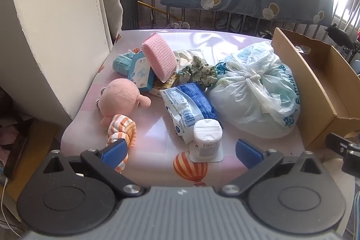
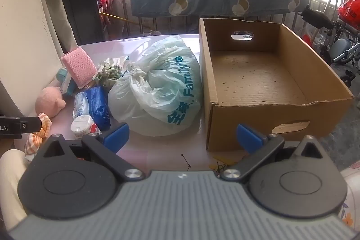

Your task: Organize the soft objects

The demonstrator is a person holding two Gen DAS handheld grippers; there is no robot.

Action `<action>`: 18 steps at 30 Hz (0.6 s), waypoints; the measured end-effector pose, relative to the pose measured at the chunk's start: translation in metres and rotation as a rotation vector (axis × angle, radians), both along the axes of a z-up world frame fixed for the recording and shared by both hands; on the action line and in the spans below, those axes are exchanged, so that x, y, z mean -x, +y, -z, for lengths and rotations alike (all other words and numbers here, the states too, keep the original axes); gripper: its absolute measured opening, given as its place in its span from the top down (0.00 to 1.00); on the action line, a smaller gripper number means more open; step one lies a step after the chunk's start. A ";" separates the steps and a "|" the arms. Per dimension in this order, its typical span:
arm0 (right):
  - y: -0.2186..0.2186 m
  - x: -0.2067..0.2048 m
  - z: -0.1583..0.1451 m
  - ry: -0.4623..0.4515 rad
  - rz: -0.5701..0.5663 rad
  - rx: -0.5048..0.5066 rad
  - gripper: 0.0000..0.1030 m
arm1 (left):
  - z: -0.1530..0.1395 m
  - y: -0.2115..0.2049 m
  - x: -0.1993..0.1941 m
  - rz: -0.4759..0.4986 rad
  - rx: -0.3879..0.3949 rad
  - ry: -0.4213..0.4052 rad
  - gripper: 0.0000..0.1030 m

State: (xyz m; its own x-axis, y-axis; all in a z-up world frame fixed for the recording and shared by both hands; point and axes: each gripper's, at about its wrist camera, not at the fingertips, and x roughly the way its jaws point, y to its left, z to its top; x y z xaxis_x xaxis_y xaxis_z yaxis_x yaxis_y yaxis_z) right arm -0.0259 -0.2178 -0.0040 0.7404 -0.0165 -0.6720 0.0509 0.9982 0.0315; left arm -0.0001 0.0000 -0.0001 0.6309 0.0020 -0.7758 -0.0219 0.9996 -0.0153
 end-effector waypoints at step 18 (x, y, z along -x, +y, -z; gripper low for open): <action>0.002 -0.007 -0.005 -0.001 0.014 0.049 0.01 | 0.000 -0.004 0.002 0.007 0.015 0.000 0.00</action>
